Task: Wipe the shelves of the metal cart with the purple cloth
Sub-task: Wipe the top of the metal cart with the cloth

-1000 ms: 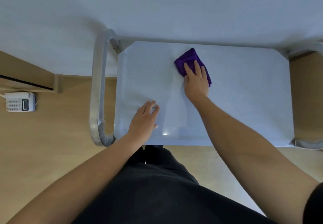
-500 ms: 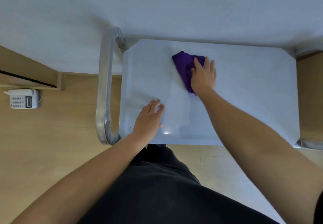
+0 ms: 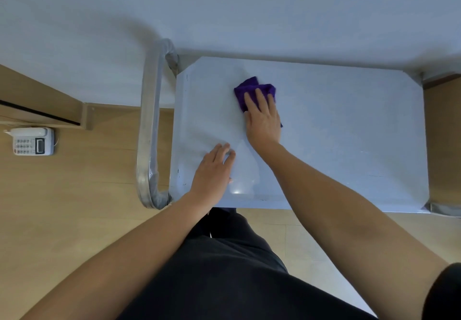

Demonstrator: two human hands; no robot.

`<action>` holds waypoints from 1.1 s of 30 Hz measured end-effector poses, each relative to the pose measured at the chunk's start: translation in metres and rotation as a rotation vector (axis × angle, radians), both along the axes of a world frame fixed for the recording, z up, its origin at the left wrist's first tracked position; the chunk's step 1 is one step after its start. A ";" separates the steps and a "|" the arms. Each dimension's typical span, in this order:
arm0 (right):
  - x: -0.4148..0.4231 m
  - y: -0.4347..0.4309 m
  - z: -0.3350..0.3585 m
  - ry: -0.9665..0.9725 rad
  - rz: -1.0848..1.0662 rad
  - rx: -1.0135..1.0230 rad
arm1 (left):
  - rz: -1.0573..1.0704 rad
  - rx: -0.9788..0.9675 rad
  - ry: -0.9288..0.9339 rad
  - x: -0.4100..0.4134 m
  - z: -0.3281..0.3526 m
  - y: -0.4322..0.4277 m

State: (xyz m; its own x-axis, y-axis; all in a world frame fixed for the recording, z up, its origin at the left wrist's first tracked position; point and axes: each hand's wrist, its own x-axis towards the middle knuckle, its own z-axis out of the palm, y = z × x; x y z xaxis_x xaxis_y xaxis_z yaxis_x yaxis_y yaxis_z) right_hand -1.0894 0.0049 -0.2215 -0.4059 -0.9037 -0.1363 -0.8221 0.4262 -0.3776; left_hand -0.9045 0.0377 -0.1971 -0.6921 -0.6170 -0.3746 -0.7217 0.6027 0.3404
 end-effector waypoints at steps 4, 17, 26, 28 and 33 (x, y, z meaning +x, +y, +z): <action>-0.005 -0.007 -0.010 0.095 0.283 -0.049 | -0.016 -0.020 -0.003 0.001 0.000 0.000; 0.015 -0.030 -0.003 0.083 0.367 -0.064 | -0.034 -0.025 0.013 0.006 -0.004 0.001; -0.059 0.006 -0.002 0.076 -0.057 -0.086 | -0.029 -0.085 0.045 0.015 -0.008 0.004; -0.044 0.025 -0.001 0.100 -0.132 -0.084 | 0.023 -0.095 0.037 0.019 -0.007 0.010; 0.051 0.078 -0.003 0.086 -0.123 -0.123 | 0.080 -0.100 -0.026 0.015 -0.007 0.022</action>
